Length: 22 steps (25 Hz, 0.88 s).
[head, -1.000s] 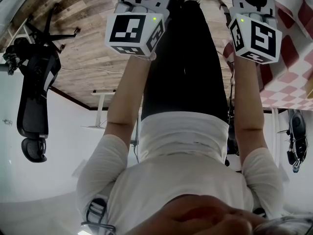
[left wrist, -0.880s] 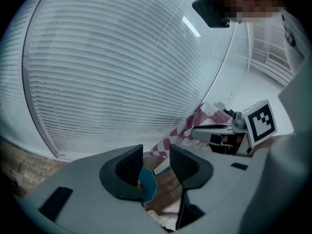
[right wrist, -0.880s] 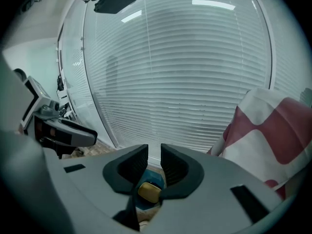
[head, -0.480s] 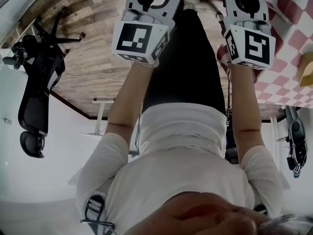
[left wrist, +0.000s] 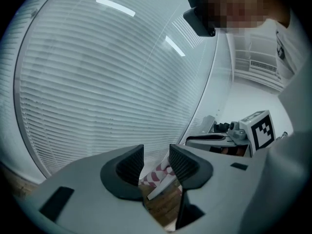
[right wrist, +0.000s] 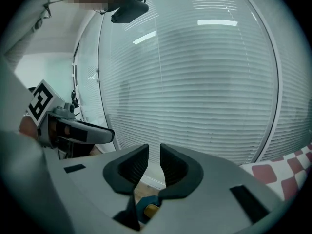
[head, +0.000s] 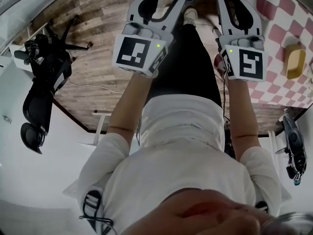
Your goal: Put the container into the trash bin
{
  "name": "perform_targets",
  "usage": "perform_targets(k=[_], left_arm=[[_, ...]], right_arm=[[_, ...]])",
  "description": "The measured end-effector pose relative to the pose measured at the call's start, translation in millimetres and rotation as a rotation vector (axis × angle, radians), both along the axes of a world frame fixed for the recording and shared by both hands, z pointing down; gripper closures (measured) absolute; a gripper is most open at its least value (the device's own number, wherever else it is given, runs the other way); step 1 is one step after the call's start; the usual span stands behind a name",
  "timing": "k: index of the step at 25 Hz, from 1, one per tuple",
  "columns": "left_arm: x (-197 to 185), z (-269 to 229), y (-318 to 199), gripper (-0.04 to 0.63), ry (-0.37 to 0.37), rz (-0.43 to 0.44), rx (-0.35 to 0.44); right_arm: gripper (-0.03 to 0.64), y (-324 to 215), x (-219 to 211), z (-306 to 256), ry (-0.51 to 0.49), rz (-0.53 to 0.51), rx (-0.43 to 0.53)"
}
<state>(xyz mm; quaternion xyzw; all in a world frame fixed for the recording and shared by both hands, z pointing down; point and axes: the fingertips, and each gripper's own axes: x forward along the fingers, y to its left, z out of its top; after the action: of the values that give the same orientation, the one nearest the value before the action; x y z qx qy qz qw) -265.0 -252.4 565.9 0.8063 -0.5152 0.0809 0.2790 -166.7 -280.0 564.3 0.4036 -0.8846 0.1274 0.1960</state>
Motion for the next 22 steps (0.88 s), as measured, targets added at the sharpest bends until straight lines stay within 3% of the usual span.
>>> perform_targets(k=[22], left_arm=[[10, -224, 19, 0.426, 0.036, 0.055, 0.278]], right_arm=[[0.546, 15, -19, -232, -0.131, -0.113, 0.209]])
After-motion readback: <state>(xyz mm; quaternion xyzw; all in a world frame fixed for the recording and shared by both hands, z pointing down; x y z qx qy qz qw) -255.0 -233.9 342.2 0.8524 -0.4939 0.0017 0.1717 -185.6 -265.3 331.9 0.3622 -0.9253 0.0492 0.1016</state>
